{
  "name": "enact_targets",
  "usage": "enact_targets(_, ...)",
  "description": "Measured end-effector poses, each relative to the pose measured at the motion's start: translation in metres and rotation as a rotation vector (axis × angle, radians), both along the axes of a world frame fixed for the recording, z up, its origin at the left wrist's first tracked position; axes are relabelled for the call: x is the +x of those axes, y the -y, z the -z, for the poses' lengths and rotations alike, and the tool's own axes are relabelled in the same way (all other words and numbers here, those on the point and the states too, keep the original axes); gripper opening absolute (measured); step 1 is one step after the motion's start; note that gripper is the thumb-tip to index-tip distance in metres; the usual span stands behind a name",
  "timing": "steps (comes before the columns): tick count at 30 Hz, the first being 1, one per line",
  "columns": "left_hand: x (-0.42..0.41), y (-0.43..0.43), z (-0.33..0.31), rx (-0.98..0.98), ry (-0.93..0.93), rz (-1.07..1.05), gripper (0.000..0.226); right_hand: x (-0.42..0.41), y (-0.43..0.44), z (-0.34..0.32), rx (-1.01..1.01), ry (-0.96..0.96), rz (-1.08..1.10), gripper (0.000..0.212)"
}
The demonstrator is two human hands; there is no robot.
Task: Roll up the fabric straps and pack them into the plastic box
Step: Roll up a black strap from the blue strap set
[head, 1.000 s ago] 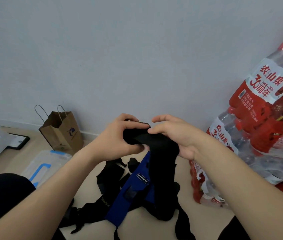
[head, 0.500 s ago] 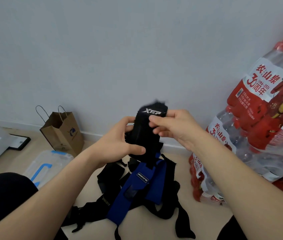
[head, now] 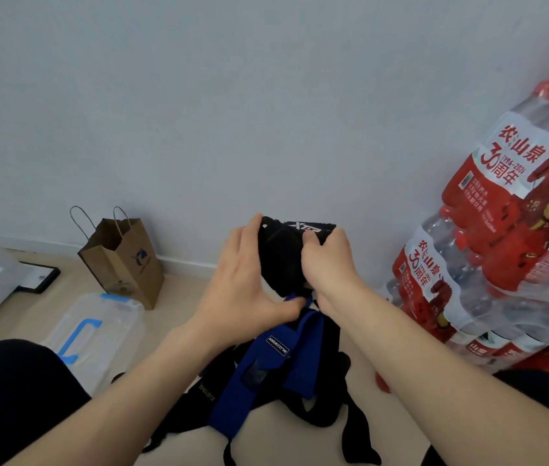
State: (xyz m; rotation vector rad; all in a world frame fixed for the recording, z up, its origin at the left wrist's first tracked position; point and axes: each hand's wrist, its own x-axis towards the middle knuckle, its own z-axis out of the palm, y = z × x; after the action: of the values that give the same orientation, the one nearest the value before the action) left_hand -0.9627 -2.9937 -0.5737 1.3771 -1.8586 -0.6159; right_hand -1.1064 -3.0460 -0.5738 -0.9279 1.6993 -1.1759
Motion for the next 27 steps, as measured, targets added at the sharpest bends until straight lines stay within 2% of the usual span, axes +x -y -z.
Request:
enact_targets(1, -0.003, -0.001, 0.003, -0.019, 0.031, -0.022, 0.123, 0.004, -0.004, 0.001, 0.01, 0.01, -0.015, 0.022)
enact_targets(4, -0.004, 0.0, 0.005, -0.079, 0.008, -0.124, 0.124, 0.012, -0.014, 0.001, -0.009, -0.057, -0.076, 0.016)
enact_targets(8, 0.001, 0.0, 0.002, -0.093, -0.044, -0.161, 0.124, 0.001, -0.006, -0.009, -0.211, -0.177, 0.055, 0.022)
enact_targets(10, 0.0, -0.002, -0.001, -0.111, -0.054, -0.178, 0.117, -0.014, 0.004, -0.016, -0.251, -0.165, 0.147, 0.022)
enact_targets(12, -0.003, -0.005, -0.005, -0.179, -0.052, -0.154, 0.108, -0.025, 0.012, -0.014, -0.192, -0.058, 0.189, 0.02)
enact_targets(14, -0.006, -0.008, -0.008, -0.26, -0.062, -0.134, 0.102, -0.021, 0.012, -0.008, -0.042, 0.057, 0.121, 0.019)
enact_targets(18, -0.007, -0.011, -0.007, -0.322, -0.115, -0.124, 0.102, -0.009, -0.002, -0.008, 0.292, 0.528, -0.222, 0.033)
enact_targets(20, -0.008, -0.01, -0.006, -0.311, -0.172, -0.124, 0.105, -0.012, -0.005, -0.012, 0.321, 0.715, -0.361, 0.038)
enact_targets(21, -0.007, -0.008, -0.005, -0.308, -0.193, -0.117, 0.107, -0.014, -0.004, -0.012, 0.293, 0.73, -0.414, 0.04)
enact_targets(22, -0.007, -0.007, -0.004, -0.303, -0.198, -0.099, 0.109, -0.015, -0.003, -0.012, 0.247, 0.679, -0.446, 0.041)
enact_targets(24, -0.005, -0.003, -0.003, -0.248, -0.18, -0.038, 0.113, -0.012, 0.0, -0.01, 0.106, 0.427, -0.398, 0.036)
enact_targets(27, 0.003, 0.003, -0.003, -0.024, -0.177, 0.039, 0.122, -0.013, 0.005, -0.006, -0.044, 0.03, -0.24, 0.022)
